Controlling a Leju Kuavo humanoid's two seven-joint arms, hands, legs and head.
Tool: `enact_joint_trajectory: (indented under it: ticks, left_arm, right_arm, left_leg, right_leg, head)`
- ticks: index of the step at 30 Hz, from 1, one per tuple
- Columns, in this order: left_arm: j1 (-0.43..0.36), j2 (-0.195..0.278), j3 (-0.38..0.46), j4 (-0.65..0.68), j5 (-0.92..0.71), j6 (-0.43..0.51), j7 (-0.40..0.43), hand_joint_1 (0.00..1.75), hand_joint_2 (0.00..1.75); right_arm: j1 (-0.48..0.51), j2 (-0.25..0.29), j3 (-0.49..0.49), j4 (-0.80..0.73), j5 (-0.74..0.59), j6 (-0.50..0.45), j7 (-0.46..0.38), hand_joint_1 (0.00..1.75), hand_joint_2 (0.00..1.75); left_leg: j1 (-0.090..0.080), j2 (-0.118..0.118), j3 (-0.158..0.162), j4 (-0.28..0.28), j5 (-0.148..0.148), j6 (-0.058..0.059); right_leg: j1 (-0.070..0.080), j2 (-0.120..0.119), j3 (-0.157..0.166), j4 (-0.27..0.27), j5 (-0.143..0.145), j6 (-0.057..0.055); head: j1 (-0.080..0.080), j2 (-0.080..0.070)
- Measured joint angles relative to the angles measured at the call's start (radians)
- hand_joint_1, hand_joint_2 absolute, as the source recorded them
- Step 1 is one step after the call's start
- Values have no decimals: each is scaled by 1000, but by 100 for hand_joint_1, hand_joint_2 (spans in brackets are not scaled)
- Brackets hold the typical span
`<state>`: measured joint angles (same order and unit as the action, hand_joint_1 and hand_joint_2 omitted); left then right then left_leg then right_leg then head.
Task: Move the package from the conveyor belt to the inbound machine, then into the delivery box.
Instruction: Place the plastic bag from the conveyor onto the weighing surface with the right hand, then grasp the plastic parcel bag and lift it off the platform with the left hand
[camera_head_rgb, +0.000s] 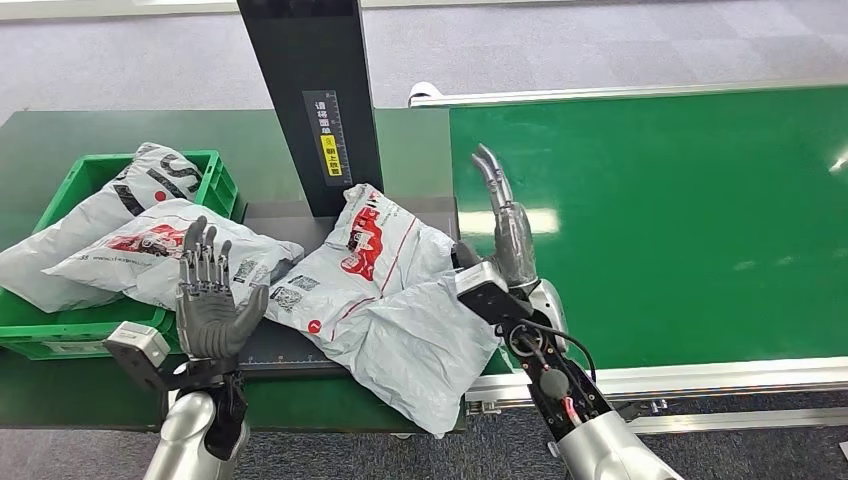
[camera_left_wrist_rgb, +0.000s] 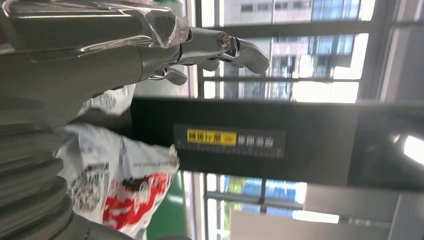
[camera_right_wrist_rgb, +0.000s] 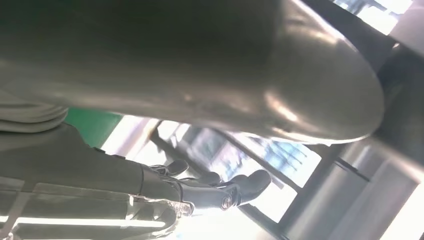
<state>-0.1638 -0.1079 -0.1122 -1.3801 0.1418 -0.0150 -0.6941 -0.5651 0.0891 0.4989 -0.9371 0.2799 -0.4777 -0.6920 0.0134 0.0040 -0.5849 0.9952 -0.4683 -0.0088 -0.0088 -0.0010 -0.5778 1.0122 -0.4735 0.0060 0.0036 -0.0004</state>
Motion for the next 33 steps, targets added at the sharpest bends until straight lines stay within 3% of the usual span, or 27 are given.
enact_joint_trajectory:
  ticks: [5,11,17,21,25,29,33]
  left_arm:
    - [-12,10,-28,36,-37,-25,0,0,175]
    - [-12,13,-37,53,-108,8,-1,0,175]
    - [-15,13,-60,66,-166,65,-3,0,175]
    - [-34,12,-91,83,-215,122,11,0,175]
    - [-82,11,-157,144,-395,221,100,0,175]
    - [-139,10,-244,249,-665,367,260,0,175]
    - [-175,10,-311,333,-817,399,360,0,175]
  right_arm:
    - [74,-8,-110,-98,-207,194,-1,0,0]
    - [183,-1,-236,-211,-270,261,-3,0,0]
    - [245,13,-299,-238,-310,306,36,0,0]
    - [268,15,-306,-213,-314,352,107,0,175]
    - [284,19,-304,-185,-273,345,154,0,175]
    - [293,20,-291,-163,-221,339,233,0,175]
    - [299,21,-277,-143,-196,343,262,0,175]
  left_leg:
    - [0,-1,0,0,0,0]
    - [0,-1,-1,0,-1,0]
    - [0,0,-1,0,-1,0]
    - [0,-1,-1,0,-1,0]
    - [0,-2,-1,0,-1,0]
    - [0,-1,-1,0,-1,0]
    - [0,-1,-1,0,-1,0]
  right_leg:
    - [0,0,0,0,0,0]
    - [0,0,0,0,0,0]
    - [0,0,0,0,0,0]
    - [0,0,0,0,0,0]
    - [0,0,0,0,0,0]
    - [0,0,0,0,0,0]
    - [0,0,0,0,0,0]
  head:
    - [0,0]
    - [0,0]
    - [0,0]
    - [0,0]
    - [0,0]
    - [0,0]
    - [0,0]
